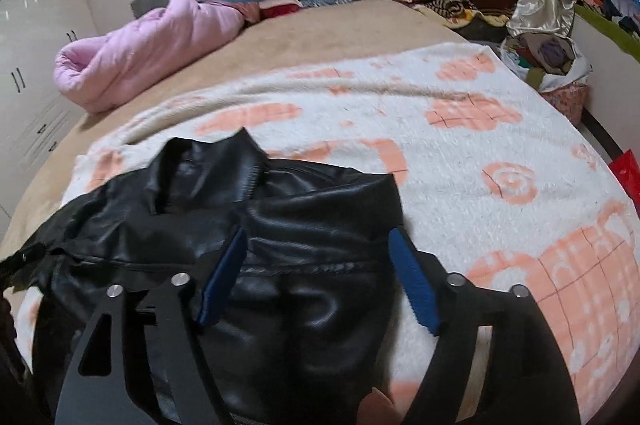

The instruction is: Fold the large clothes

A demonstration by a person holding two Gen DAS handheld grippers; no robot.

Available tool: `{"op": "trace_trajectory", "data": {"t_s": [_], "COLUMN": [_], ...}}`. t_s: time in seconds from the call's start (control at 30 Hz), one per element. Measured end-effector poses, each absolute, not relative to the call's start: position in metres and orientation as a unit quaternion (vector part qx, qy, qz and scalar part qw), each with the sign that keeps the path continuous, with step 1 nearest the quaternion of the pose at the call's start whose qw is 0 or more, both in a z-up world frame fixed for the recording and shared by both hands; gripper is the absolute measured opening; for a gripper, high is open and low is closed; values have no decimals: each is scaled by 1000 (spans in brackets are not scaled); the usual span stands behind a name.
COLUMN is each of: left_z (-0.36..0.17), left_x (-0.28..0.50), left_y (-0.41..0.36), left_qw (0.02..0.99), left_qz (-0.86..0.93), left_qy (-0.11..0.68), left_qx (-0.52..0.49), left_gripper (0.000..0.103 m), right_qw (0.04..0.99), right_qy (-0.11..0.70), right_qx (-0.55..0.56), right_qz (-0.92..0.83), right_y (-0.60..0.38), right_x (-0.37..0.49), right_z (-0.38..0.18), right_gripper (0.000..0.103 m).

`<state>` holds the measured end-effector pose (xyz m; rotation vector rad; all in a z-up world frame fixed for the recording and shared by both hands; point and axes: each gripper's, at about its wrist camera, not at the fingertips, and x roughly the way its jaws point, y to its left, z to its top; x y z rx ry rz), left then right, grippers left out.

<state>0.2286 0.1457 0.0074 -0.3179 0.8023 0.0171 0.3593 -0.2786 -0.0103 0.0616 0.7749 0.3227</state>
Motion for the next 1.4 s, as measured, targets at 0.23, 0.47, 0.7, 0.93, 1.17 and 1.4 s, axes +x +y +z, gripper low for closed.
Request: {"op": "trace_trajectory", "data": {"t_s": [0.23,0.47,0.7,0.93,1.17,1.4], "left_z": [18,-29,-44,-26,-11,1], "left_x": [223,239,242,233,217,196], "left_y": [125,114,117,115,111,118], "left_qw": [914,882,876,884,892,897], "left_qz": [-16,-13,-11,-23,-13,27], "left_qy": [384,453,465,448,434,421], "left_qx": [-128,-126,-131,-132,-127,-129], "left_gripper": [29,29,29,45,83,94], "right_qw": [907,889,863,881,898,902], "right_qy": [371,399,467,430,387,366], "right_qx": [2,-26,-48,-33,-16,11], "right_qz": [200,221,186,193,210,229], "right_y": [-260,-232,-219,-217,-218,-216], "right_x": [327,304,312,294,268,251], "right_z": [-1,-17,-61,-44,-21,-5], "right_gripper": [61,62,62,75,97,99]}}
